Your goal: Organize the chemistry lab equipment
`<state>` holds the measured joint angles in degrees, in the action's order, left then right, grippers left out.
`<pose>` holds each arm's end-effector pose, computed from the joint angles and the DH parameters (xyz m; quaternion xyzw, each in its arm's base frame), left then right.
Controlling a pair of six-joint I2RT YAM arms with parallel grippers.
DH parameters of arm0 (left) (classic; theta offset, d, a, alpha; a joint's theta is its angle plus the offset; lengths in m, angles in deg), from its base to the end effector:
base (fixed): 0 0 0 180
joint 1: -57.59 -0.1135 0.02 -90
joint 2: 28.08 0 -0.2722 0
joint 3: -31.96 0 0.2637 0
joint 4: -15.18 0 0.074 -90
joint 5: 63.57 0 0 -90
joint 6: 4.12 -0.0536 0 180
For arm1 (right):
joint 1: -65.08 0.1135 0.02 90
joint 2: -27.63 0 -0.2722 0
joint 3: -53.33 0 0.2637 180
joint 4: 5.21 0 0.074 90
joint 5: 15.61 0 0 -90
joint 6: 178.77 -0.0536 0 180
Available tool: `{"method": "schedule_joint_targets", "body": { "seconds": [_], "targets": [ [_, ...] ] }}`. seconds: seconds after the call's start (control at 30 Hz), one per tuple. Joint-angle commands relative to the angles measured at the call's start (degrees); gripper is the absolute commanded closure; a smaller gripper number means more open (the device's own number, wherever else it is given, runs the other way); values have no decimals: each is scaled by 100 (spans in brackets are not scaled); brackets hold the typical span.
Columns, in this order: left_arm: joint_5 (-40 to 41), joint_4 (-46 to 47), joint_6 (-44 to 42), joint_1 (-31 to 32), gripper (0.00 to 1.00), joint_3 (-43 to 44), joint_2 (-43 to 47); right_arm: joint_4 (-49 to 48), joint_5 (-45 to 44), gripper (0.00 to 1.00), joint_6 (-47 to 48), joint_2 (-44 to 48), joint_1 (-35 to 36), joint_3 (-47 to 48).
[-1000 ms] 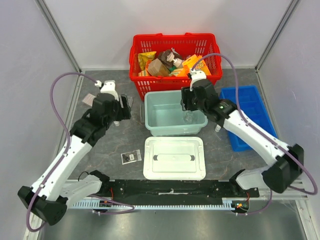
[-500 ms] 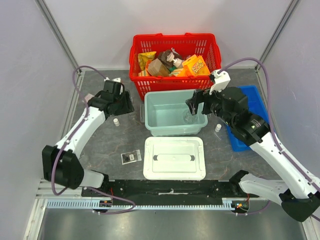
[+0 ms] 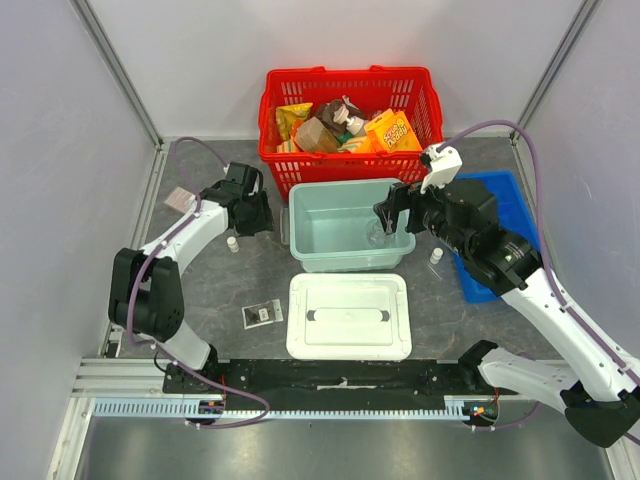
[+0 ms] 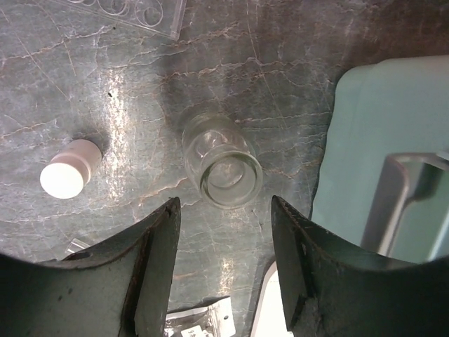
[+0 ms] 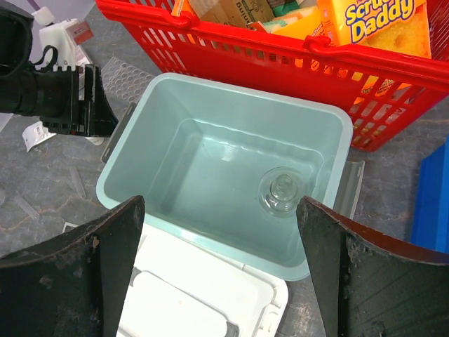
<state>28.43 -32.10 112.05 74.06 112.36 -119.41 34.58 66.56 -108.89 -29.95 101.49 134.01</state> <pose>0.3385 -0.0981 0.2272 -0.0861 0.9578 -0.0839 0.2612 0.1962 0.1356 0.4102 -0.0730 0.7981 0.2338 0.5505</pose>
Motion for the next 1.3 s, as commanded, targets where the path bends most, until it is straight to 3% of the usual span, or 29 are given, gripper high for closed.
{"method": "schedule_joint_targets", "body": {
  "seconds": [0.0,0.6,0.8,1.27],
  "targets": [
    [99,240,134,-21,40,307,-183,-53,1,4,-1,54,16,24],
    [327,319,-174,-21,47,527,-579,-53,80,4,-18,-51,16,103],
    [406,170,-209,-30,61,527,-623,-53,63,4,-18,-8,16,59],
    [477,47,-306,-12,50,606,-702,-53,142,4,-71,-16,16,77]
  ]
}}
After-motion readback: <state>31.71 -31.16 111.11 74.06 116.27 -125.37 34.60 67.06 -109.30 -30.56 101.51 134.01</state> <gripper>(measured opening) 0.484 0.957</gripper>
